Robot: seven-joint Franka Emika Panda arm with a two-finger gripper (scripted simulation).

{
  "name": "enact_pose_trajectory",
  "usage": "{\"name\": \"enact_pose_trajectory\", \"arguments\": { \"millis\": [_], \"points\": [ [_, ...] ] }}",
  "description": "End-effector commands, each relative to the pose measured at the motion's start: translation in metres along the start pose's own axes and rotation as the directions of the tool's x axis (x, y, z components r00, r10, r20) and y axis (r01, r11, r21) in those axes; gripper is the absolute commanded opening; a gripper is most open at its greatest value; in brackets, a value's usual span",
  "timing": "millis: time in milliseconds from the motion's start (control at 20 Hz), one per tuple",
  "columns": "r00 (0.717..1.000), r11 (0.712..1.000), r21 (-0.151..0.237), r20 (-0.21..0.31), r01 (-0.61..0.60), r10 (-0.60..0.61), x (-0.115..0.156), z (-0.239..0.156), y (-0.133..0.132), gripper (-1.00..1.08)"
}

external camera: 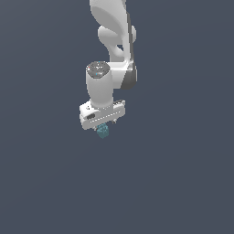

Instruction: Pick up the object and move it to a goal position.

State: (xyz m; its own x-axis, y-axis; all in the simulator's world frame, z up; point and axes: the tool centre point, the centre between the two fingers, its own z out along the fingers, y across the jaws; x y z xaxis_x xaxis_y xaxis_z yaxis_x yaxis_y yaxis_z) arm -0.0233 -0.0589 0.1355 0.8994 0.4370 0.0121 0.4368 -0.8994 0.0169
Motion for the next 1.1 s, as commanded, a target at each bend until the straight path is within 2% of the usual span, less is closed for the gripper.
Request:
{"name": "enact_pose_trajectory", "arguments": {
  "millis": [0, 550, 1050],
  "points": [
    [0.998, 0.998, 0.003, 0.002, 0.061, -0.061, -0.006, 0.005, 0.001, 1.0],
    [0.959, 0.959, 0.015, 0.006, 0.282, -0.282, -0.028, 0.022, 0.005, 1.0],
    [0.932, 0.932, 0.02, 0.005, 0.362, -0.362, -0.036, 0.028, 0.006, 1.0]
  ]
}}
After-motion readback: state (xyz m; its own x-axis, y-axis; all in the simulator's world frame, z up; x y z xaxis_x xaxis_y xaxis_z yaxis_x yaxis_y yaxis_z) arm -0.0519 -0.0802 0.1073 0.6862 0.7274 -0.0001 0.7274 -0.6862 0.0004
